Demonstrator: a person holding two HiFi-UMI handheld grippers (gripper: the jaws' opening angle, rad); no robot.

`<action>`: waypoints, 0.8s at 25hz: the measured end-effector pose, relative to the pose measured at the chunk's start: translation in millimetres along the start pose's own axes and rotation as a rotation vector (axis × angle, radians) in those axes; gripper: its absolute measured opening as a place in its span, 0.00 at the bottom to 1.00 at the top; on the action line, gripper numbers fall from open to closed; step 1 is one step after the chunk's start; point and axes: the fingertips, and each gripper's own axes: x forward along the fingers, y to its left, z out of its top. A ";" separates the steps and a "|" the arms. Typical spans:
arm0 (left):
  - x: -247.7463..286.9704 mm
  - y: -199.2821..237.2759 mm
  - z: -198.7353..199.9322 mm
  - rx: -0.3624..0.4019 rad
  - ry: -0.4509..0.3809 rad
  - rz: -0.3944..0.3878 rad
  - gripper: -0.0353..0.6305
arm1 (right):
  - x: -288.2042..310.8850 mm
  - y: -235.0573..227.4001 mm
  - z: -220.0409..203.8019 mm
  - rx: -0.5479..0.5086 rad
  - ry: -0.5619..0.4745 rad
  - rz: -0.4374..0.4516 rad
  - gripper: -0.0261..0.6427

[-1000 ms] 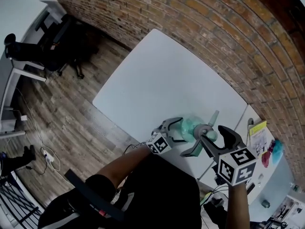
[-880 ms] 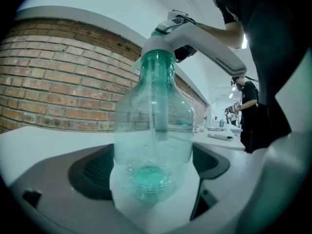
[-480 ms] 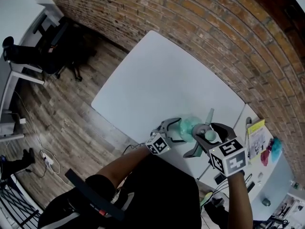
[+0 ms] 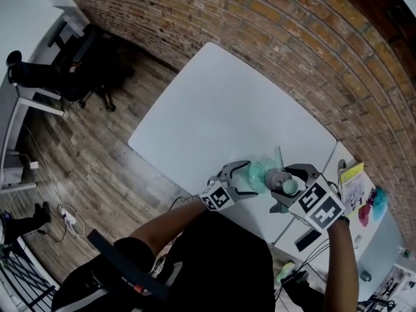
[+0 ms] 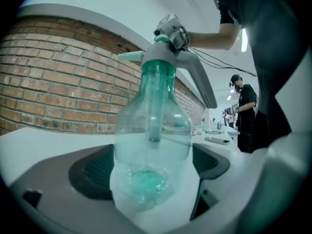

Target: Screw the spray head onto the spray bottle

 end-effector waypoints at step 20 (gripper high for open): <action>-8.3 -4.3 54.8 0.107 -0.017 0.017 0.80 | 4.4 8.4 2.7 -0.295 0.051 0.085 0.45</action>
